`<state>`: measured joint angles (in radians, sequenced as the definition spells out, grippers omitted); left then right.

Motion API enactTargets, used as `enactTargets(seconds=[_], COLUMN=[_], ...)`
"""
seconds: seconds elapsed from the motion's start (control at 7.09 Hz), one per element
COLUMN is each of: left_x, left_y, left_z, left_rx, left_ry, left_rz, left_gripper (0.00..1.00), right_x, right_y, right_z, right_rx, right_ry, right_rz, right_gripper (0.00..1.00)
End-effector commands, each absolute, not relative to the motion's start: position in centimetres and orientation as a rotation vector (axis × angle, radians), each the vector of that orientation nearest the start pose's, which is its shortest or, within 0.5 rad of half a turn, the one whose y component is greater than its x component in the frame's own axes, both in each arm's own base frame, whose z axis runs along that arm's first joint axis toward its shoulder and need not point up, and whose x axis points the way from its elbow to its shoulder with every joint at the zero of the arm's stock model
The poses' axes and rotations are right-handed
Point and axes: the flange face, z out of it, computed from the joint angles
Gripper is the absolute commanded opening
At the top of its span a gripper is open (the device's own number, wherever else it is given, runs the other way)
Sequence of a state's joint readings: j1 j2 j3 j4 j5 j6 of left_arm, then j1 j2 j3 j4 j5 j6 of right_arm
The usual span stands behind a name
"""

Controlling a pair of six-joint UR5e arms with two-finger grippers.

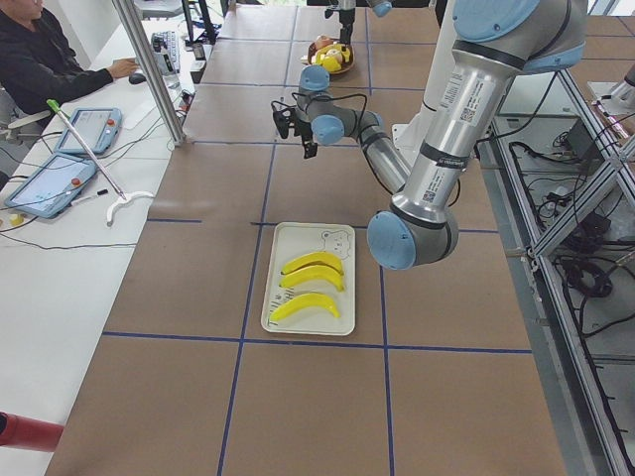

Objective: Transfer all bananas from basket to plate

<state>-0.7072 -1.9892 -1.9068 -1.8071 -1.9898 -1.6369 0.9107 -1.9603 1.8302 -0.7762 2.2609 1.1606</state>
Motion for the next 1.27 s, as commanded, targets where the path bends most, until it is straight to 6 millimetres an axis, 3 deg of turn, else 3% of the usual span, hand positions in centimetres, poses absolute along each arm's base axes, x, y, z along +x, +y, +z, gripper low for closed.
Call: enactTargets(seconds=[0.0, 0.14, 0.42, 0.56, 0.85, 1.13], left_x=[38.9, 38.9, 38.9, 38.9, 39.0, 39.2], left_y=[-45.2, -45.2, -45.2, -45.2, -45.3, -45.3], left_z=[24.9, 25.0, 25.4, 25.4, 25.5, 25.5], left_rx=[-0.059, -0.06, -0.06, -0.06, -0.061, -0.062], left_ry=[1.055, 1.054, 1.048, 1.047, 1.044, 1.044], left_rz=[-0.491, -0.492, -0.489, -0.489, -0.49, -0.488], left_gripper=[0.99, 0.99, 0.99, 0.99, 0.99, 0.99], right_x=[-16.3, -16.4, -16.0, -15.2, -11.5, -8.4], right_y=[-32.4, -32.6, -32.5, -32.7, -32.6, -32.8], right_z=[60.6, 60.3, 59.1, 58.4, 55.8, 51.3], right_rx=[-0.121, -0.114, -0.095, -0.078, -0.02, 0.047], right_ry=[-0.901, -0.908, -0.923, -0.933, -0.97, -1.048], right_rz=[0.244, 0.239, 0.238, 0.251, 0.303, 0.332], right_gripper=[0.52, 0.27, 0.04, 0.02, 0.0, 0.0])
